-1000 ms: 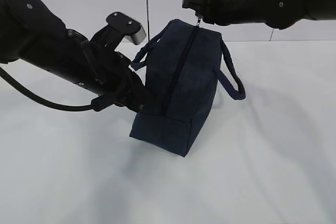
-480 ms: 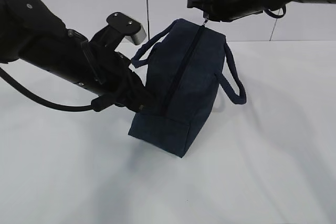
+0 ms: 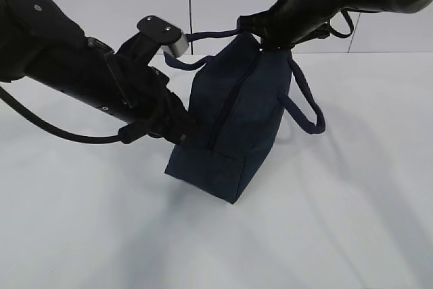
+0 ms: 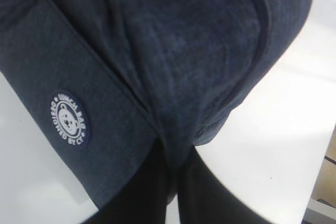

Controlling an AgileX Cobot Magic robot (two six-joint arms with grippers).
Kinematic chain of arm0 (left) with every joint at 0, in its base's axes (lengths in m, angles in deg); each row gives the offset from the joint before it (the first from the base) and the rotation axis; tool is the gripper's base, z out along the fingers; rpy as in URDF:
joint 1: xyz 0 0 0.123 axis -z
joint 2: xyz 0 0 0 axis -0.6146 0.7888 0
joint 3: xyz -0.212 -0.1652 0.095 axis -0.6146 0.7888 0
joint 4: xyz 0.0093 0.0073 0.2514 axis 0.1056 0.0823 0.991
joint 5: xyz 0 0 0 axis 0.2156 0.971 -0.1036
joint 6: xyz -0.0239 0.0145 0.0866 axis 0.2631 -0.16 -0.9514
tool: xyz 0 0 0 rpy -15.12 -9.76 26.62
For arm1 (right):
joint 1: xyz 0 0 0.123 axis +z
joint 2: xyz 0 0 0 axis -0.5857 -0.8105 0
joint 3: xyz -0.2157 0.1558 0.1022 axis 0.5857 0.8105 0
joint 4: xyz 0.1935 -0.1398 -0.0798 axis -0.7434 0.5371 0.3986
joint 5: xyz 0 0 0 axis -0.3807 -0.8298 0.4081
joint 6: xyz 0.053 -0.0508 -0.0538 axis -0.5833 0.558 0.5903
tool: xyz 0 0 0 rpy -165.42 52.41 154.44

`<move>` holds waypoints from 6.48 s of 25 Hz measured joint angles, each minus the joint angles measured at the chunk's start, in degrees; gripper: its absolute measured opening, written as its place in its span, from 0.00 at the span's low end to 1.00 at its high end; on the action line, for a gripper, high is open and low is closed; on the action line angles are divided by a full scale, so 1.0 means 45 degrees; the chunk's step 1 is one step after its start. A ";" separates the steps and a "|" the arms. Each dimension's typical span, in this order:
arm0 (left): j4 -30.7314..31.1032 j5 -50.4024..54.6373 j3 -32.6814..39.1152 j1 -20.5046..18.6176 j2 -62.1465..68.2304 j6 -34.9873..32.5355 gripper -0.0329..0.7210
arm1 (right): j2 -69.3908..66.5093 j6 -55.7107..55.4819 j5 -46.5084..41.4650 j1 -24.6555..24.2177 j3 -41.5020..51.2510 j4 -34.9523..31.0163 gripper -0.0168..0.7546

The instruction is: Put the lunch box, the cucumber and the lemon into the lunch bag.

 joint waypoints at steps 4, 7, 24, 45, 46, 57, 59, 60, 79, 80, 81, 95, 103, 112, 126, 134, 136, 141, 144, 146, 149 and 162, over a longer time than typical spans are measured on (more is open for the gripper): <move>0.0000 0.0000 0.0000 0.0000 0.0000 0.0000 0.04 | -0.0045 -0.0002 -0.0486 0.0000 -0.0405 -0.0277 0.02; -0.0049 0.0150 0.0000 0.0000 0.0000 0.0000 0.04 | -0.0045 0.0083 -0.1097 0.0000 -0.0944 -0.0356 0.02; -0.0972 0.2012 -0.0320 -0.1199 -0.1225 0.1890 0.57 | -0.0045 0.1808 -0.3071 0.0000 -0.2195 -0.1430 0.02; 0.0985 0.6863 -0.8091 -0.2243 0.2526 0.6344 0.56 | -0.0045 0.2693 -0.3144 0.0000 -0.2217 -0.1515 0.02; 0.0985 0.6867 -0.8350 -0.2243 0.2835 0.6372 0.56 | -0.0045 0.2693 -0.3144 0.0000 -0.2217 -0.1515 0.02; 0.0846 0.7484 -0.9949 -0.1658 0.5153 0.6651 0.55 | -0.0045 0.2693 -0.3144 0.0000 -0.2217 -0.1549 0.02; 0.0846 0.7510 -0.9949 -0.1628 0.5186 0.6651 0.51 | -0.0045 0.2698 -0.3144 0.0000 -0.2217 -0.1549 0.02; 0.0846 0.7510 -0.9949 -0.1628 0.5186 0.6651 0.46 | -0.0045 0.2698 -0.3144 0.0000 -0.2217 -0.1549 0.02; 0.3249 0.8468 -1.0041 -0.1628 0.4883 0.7465 0.03 | -0.0146 0.2720 -0.3148 0.0000 -0.2217 -0.1940 0.02; 0.3417 0.8522 -1.0041 -0.1628 0.4824 0.7611 0.03 | -0.0146 0.2720 -0.3173 0.0000 -0.2217 -0.2069 0.02; 0.3580 0.8560 -1.0041 -0.1628 0.4765 0.7815 0.03 | -0.0146 0.2720 -0.3174 0.0000 -0.2274 -0.2100 0.02; 0.4612 0.8616 -1.0041 -0.1036 0.4580 0.8963 0.03 | -0.0594 0.2720 -0.2503 0.0000 -0.2363 -0.1449 0.02; 0.4939 0.8478 -1.0105 -0.0983 0.4580 0.9242 0.03 | -0.1080 0.2693 -0.2229 -0.0084 -0.2363 -0.1050 0.02; 0.5066 0.8478 -1.0105 -0.0983 0.4580 0.9306 0.03 | -0.1700 0.2310 -0.1601 -0.0147 -0.2460 -0.1382 0.02; 0.5162 0.8697 -1.0105 -0.0983 0.4580 0.9317 0.03 | -0.2426 0.1871 -0.1670 -0.0259 -0.2542 -0.2361 0.02; 0.5212 0.8882 -1.0105 -0.0983 0.4580 0.9317 0.03 | -0.3011 0.1814 -0.1966 -0.0288 -0.2596 -0.2866 0.02; 0.5212 0.8891 -1.0105 -0.0983 0.4580 0.9317 0.03 | -0.3011 0.1814 -0.2265 -0.0288 -0.2693 -0.2809 0.02; 0.5212 0.8921 -1.0105 -0.0983 0.4580 0.9317 0.03 | -0.3030 0.1814 -0.2911 -0.0288 -0.3039 -0.2494 0.02; 0.5212 0.8921 -1.0105 -0.0983 0.4580 0.9317 0.03 | -0.3141 0.1814 -0.2971 -0.0288 -0.3090 -0.2494 0.02; 0.5235 0.8921 -1.0105 -0.0983 0.4580 0.9317 0.03 | -0.3265 0.1814 -0.2971 -0.0288 -0.3116 -0.2611 0.02; 0.5222 0.8921 -1.0105 -0.0983 0.4580 0.9317 0.03 | -0.3283 0.1814 -0.2992 -0.0288 -0.3195 -0.2615 0.02; 0.5222 0.8950 -1.0105 -0.0983 0.4580 0.9317 0.03 | -0.3454 0.3053 -0.5580 -0.0288 -0.5520 -0.1810 0.07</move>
